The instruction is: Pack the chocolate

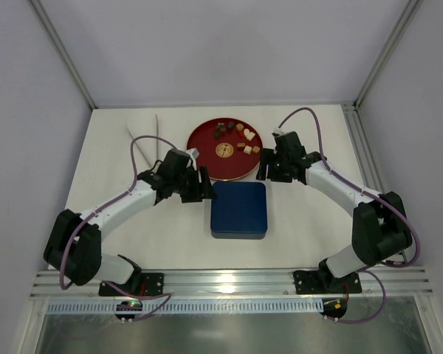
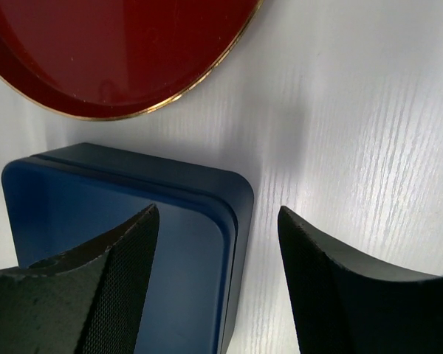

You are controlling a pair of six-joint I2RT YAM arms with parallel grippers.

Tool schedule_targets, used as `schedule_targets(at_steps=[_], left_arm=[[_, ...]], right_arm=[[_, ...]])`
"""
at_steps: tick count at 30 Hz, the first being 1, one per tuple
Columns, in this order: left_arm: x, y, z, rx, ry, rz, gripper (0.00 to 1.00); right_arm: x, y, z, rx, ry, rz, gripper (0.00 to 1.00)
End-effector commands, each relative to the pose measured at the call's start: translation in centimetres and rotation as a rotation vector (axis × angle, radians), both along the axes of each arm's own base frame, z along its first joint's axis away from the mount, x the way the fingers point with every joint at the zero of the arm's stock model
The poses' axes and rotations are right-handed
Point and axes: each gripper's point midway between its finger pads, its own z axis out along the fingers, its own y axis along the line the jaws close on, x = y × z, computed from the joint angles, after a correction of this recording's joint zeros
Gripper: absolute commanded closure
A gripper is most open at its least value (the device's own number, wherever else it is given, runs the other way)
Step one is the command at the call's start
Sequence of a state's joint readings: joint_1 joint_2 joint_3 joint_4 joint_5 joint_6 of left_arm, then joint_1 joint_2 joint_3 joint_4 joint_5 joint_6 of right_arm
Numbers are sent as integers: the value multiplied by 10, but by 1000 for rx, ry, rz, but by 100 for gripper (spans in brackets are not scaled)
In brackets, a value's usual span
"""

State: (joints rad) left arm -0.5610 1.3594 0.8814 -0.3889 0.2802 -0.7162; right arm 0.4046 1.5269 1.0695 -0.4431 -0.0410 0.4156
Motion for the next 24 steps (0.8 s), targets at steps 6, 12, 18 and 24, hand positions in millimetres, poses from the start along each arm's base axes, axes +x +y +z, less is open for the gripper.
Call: schedule_targets(at_steps=[6, 12, 18, 24], left_arm=[[45, -14, 3, -6, -52, -43, 38], [56, -21, -3, -35, -49, -69, 38], [64, -23, -15, -41, -33, -70, 39], [73, -22, -19, -51, -34, -44, 39]], right_arm=[[-14, 10, 0, 77, -36, 62, 32], [-19, 18, -6, 136, -24, 74, 32], [-21, 22, -13, 160, -17, 75, 32], [-21, 24, -19, 174, -11, 72, 32]])
